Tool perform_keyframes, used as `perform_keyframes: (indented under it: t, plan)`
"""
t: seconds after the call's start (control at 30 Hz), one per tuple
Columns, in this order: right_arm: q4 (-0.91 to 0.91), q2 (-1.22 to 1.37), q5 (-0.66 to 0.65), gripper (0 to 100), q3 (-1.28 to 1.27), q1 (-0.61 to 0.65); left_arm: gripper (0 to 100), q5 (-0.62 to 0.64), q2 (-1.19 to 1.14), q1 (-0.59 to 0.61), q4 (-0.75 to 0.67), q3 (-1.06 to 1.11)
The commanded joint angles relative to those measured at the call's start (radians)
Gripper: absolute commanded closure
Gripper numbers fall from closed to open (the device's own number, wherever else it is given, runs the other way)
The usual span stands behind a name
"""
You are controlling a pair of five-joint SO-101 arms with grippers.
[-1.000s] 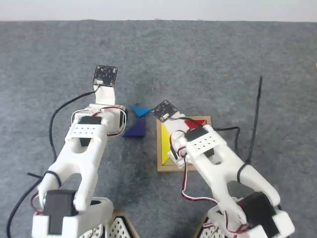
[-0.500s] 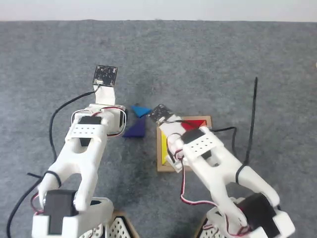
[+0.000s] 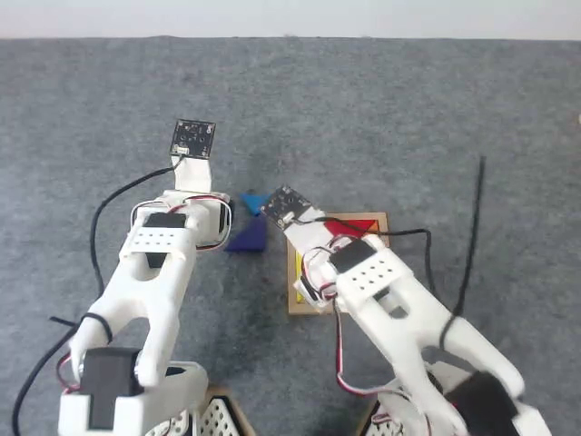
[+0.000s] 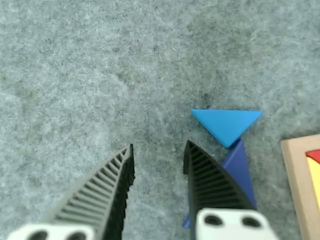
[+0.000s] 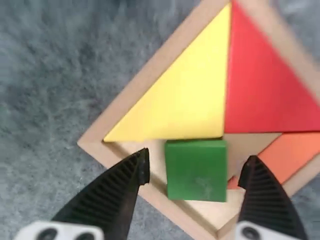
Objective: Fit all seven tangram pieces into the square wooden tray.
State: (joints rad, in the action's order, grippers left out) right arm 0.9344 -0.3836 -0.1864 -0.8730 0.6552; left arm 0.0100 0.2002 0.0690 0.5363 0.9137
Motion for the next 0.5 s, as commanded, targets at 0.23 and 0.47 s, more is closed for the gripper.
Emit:
perform_keyframes:
  t: [0.23,0.47]
  plan:
    - [0.038,-0.136,0.005,70.3,0.026,-0.148,84,-0.012,0.044,-0.017,-0.026,-0.002]
    - [0.096,-0.136,-0.055,70.3,-0.006,-0.291,84,-0.012,0.044,-0.017,-0.026,-0.002]
